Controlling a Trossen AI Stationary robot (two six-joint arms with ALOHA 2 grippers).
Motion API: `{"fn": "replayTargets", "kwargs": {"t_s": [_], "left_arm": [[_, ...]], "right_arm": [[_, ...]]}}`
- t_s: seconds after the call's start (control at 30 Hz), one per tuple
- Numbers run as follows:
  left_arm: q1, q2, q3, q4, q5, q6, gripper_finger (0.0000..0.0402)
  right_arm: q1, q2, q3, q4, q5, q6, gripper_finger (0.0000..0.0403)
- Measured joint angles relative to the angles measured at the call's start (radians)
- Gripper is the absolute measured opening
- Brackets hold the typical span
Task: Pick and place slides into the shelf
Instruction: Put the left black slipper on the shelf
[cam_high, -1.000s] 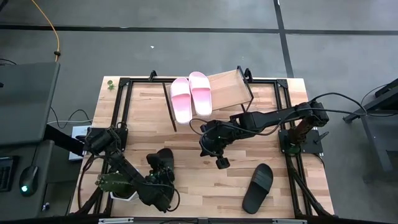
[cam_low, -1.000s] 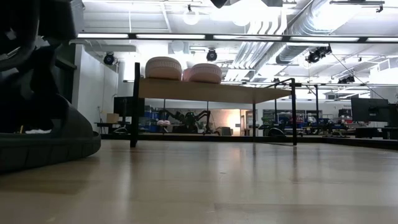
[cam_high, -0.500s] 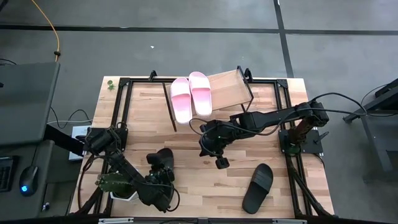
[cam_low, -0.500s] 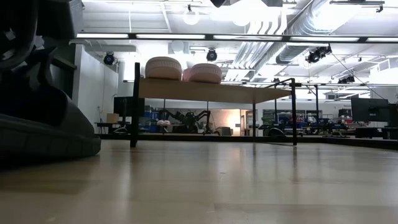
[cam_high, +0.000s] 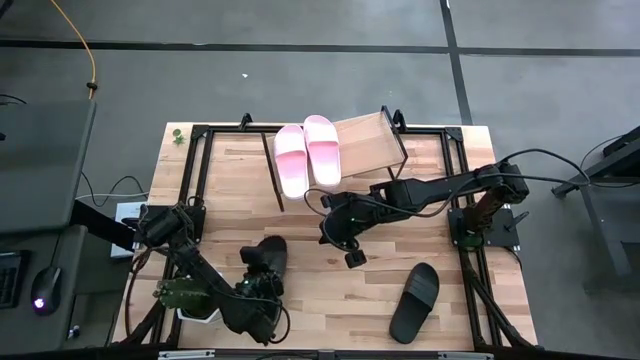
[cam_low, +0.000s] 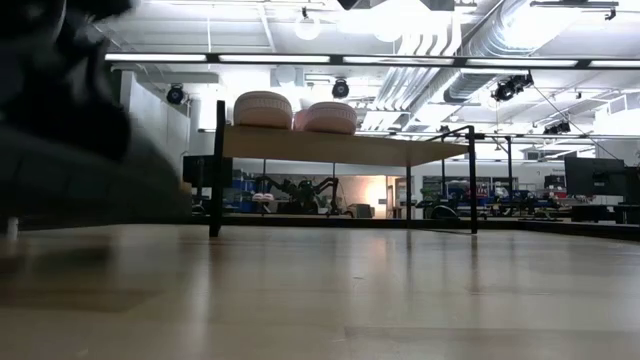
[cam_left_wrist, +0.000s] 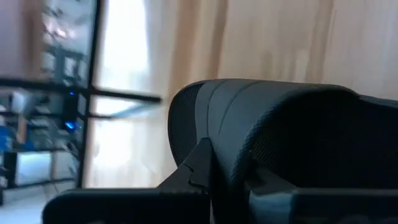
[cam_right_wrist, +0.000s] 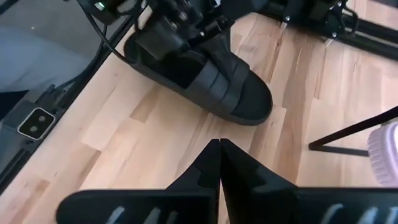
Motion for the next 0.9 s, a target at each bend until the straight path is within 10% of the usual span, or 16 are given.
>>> {"fn": "replayTargets", "kwargs": {"t_s": [0.9], "left_arm": [[-0.047,-0.05,0.484,-0.177,-0.519,0.236,0.0004]], "right_arm": [[0.058,-0.268,0.0,0.043,-0.073,-0.235,0.0]]}}
